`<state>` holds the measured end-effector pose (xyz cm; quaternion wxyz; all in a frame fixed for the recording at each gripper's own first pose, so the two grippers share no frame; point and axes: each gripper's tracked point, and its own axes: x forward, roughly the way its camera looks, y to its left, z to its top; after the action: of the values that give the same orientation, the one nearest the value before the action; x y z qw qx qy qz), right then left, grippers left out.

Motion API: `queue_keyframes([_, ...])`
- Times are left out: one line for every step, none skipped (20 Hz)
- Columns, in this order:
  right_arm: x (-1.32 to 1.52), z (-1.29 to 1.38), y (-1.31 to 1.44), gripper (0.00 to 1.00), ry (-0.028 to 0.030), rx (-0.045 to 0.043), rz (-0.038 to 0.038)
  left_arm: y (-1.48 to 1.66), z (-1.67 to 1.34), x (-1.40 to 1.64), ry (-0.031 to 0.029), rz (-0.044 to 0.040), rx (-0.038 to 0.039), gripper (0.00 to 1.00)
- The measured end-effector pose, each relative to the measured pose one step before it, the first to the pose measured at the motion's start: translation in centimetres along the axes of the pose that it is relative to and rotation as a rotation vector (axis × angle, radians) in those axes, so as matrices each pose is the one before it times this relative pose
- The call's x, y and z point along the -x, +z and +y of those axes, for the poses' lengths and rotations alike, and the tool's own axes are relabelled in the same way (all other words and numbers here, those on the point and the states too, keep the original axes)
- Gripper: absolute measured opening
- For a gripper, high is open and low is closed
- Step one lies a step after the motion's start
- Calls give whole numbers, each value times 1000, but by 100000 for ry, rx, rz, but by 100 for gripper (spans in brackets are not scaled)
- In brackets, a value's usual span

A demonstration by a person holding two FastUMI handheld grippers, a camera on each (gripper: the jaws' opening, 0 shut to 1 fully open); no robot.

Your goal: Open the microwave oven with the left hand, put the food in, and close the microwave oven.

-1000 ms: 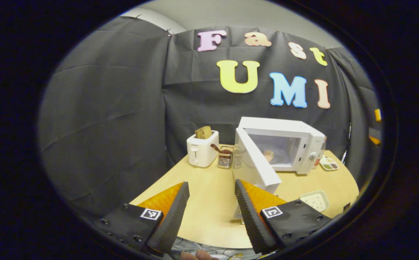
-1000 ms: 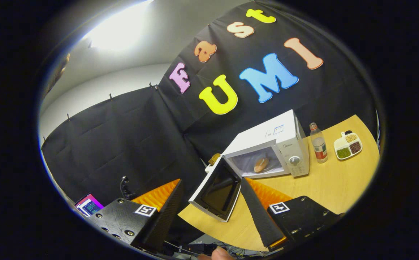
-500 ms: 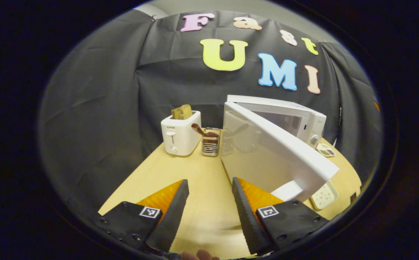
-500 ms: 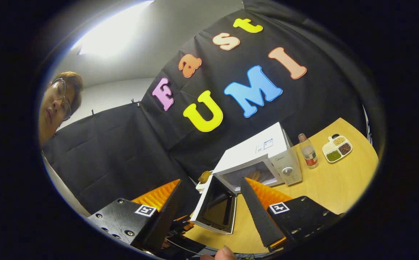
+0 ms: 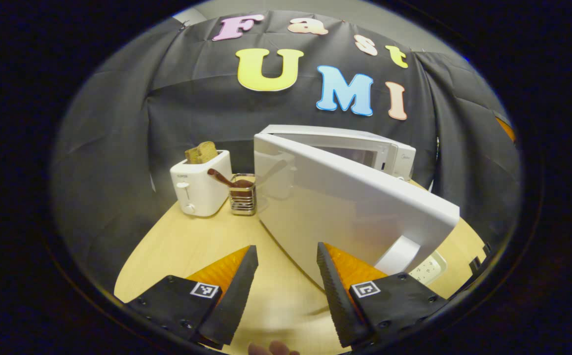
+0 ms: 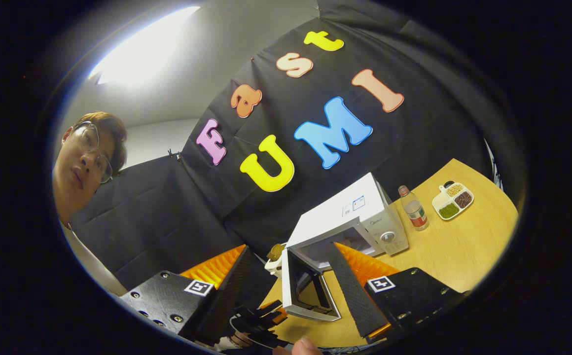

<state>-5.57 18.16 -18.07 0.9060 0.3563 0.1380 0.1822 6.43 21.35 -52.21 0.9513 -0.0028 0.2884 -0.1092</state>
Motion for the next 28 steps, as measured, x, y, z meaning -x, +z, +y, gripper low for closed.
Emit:
queue_keyframes([239, 98, 594, 97, -484, 781, -838, 267, -761, -757, -1247, -192, -205, 81])
queue_keyframes([167, 390, 577, 97, -180, 1054, -1001, 396, -683, -871, -1165, -349, -296, 81])
queue_keyframes([101, 80, 498, 97, -468, 1179, -415, 341, -664, -817, -1096, -115, -318, 82])
queue_keyframes([199, 354, 384, 97, 255, 1215, -391, 419, -590, -897, -1323, -235, -281, 82])
queue_keyframes([140, 244, 403, 97, 111, 1594, -224, 389, -353, -810, 44, -117, -623, 81])
queue_keyframes([150, 181, 326, 97, 150, 1656, -113, 156, -200, -717, -746, 79, -391, 82])
queue_keyframes([195, -111, 130, 97, -656, 1385, 527, 234, -508, -688, -1294, 249, 217, 82])
queue_keyframes([187, 57, 107, 97, -214, 997, 251, 334, -347, -596, -675, -217, 146, 83])
queue_keyframes([35, 68, 216, 97, -89, 644, -67, 306, -378, -638, -518, -306, -371, 83])
queue_keyframes([2, -78, 184, 97, -815, 571, 172, 352, -417, -529, -579, -373, -739, 81])
queue_keyframes([73, -140, 248, 97, -446, 473, -334, 465, -486, -595, -712, -576, -907, 83])
queue_keyframes([79, -112, 363, 97, -749, 599, -956, 438, -475, -677, -915, -482, -807, 83])
queue_keyframes([-78, -315, 365, 97, -875, 96, -562, 474, -513, -553, -985, -337, -690, 83])
queue_keyframes([115, -214, 102, 97, -866, -304, -355, 410, -535, -828, -718, -372, -574, 81])
queue_keyframes([-69, -352, 285, 97, -1096, -120, -504, 467, -433, -777, -425, -345, -325, 81])
queue_keyframes([-21, -398, 289, 97, -1214, 26, -631, 231, -275, -633, -561, -124, -18, 81])
queue_keyframes([27, -344, 123, 97, -978, -344, -188, 407, -344, -728, -367, -372, 141, 81])
queue_keyframes([12, -285, -7, 97, -897, -683, -20, 1154, -317, -1470, -326, -411, 36, 83])
queue_keyframes([-64, -233, 147, 97, -747, -466, -417, 523, -161, -731, -274, -610, -340, 82])
queue_keyframes([37, -242, 201, 97, -698, -87, -603, 256, -62, -595, -97, -311, -596, 83])
queue_keyframes([39, -253, 164, 97, -493, 115, -591, 425, -102, -627, -137, -436, -806, 83])
queue_keyframes([-19, -457, -145, 97, -1038, -128, 251, 417, 25, -537, 64, -727, -1079, 83])
queue_keyframes([14, -384, -87, 97, -665, -709, 26, 541, -17, -673, -20, -792, -998, 83])
queue_keyframes([-343, -200, -43, 97, -564, -1070, -89, 435, 34, -683, 193, -615, -703, 82])
queue_keyframes([-251, -126, 0, 97, -139, -1140, -45, 594, 178, -680, 401, -489, -223, 82])
queue_keyframes([-128, -130, -77, 97, -270, -646, -37, 301, 265, -487, 775, 137, 140, 82])
queue_keyframes([-250, -193, 65, 97, -246, 231, -344, 331, -81, -269, 100, -222, 1169, 82])
queue_keyframes([92, -378, -191, 97, -523, 405, 100, 446, -136, -304, -334, -1058, 1123, 82])
